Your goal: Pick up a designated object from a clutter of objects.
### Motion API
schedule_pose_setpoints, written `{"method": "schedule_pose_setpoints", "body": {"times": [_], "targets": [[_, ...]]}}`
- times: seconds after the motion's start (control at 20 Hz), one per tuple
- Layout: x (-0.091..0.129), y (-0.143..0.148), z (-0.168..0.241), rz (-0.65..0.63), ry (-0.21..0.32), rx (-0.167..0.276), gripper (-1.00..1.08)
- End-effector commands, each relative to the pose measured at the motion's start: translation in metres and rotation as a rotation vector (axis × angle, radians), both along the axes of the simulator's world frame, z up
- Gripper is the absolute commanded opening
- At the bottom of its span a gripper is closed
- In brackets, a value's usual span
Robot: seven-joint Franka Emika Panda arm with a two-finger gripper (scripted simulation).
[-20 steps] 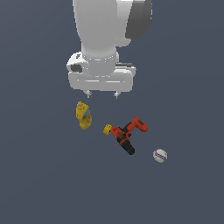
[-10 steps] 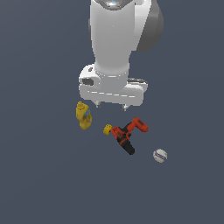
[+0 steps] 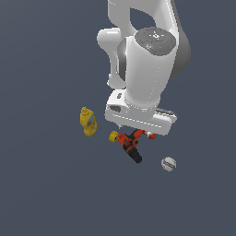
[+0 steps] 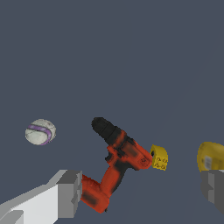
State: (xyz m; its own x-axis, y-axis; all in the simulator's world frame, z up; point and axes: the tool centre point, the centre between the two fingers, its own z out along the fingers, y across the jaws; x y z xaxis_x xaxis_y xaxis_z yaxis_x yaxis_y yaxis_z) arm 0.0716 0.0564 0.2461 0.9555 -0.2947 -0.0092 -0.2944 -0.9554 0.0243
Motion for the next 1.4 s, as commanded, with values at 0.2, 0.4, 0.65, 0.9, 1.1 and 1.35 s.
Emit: {"method": "schedule_pose_setpoints", "body": {"times": [0.2, 0.4, 0.65, 0.9, 1.1, 1.35], "targets": [[0.023, 0.044, -0.035, -0.102, -0.008, -0.001, 1.0], [0.034, 0.072, -0.059, -0.164, -0.012, 0.001, 1.0], [0.043, 0.108, -0.09, -0.243, -0.016, 0.005, 1.0], [0.049, 0.14, -0.12, -0.314, -0.019, 0.009, 1.0], [0.05, 0.16, -0.138, -0.356, -0.02, 0.013, 1.0], [0.05, 0.175, -0.153, -0.392, -0.02, 0.016, 1.0]]}}
